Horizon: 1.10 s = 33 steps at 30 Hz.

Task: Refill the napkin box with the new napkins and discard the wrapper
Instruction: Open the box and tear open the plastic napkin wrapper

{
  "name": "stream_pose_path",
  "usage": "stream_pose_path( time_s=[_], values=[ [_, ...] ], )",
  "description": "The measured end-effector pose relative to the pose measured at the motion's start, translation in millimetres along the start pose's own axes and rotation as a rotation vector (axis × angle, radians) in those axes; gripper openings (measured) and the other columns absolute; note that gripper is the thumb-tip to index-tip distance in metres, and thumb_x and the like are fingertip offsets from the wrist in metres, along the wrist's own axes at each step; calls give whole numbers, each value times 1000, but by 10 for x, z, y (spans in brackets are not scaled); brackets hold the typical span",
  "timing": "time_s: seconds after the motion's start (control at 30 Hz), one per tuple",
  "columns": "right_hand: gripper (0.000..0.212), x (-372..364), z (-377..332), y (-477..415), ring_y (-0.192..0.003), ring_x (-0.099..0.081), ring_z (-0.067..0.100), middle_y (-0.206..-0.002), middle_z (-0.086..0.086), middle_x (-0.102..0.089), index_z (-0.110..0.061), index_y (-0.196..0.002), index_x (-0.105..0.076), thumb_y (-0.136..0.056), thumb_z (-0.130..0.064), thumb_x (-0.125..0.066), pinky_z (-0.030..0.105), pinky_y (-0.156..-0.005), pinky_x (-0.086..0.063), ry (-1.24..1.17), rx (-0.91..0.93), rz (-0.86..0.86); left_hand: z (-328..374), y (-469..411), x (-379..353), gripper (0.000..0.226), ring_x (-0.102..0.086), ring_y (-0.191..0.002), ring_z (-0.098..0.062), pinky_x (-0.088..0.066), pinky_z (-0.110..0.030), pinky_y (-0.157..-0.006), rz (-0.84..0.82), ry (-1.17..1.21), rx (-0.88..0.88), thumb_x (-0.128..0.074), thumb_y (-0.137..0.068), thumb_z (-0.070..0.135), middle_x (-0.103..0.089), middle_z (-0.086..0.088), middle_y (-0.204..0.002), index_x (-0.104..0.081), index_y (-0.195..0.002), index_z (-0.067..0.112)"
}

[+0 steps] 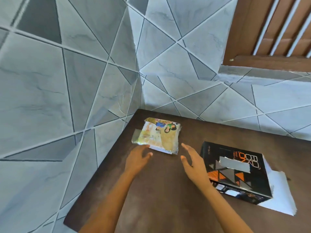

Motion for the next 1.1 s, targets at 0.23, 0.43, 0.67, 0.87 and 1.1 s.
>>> stream_pose_path(
  time_s=[0.23,0.43,0.67,0.87,1.1],
  values=[
    [66,-568,464,-622,-142,-22,26,-155,8,-20,-14,-146,-14,-92,-19,-51,39,-114,-23,-30,-448,-26,-240,-883,170,46,-49,-127,-28,-40,-40,-105,-69,-114,-59,-51,-92,31,-50,-9,-140,-45,-135,18],
    [54,-835,553,-701,-126,-47,32,-140,11,-47,-17,-143,-26,-93,-19,-47,38,-101,-40,-31,-556,-34,-454,-1306,-119,51,-51,-125,-29,-43,-42,-106,-272,66,64,-53,-92,27,-50,-7,-141,-39,-140,21],
    [39,-738,621,-317,-111,-58,26,-123,8,-63,-18,-129,-49,-91,-17,-48,31,-83,-45,-45,-605,192,-580,-1052,-200,55,-61,-110,-25,-50,-37,-95,-310,118,73,-72,-79,26,-62,-10,-126,-54,-130,17],
    [35,-681,574,226,-105,-61,26,-117,7,-66,-18,-123,-55,-88,-16,-52,36,-79,-49,44,-529,233,-656,-356,-192,55,-62,-110,-24,-50,-38,-92,-320,49,63,-69,-79,38,-64,-8,-124,-54,-129,20],
    [34,-643,567,822,-110,-58,24,-122,6,-63,-16,-122,-57,-88,-15,-55,36,-88,-49,-3,-434,166,-668,414,-199,52,-63,-107,-23,-48,-33,-84,-296,-73,131,-66,-81,41,-67,-6,-119,-54,-128,21]
  ],
)
Point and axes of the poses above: each hand's wrist, its own y-axis away from the middle knuckle, its own x-axis out of the back of the hand, z = x × y, the point moved 10 cm from there along -y, towards the middle knuckle
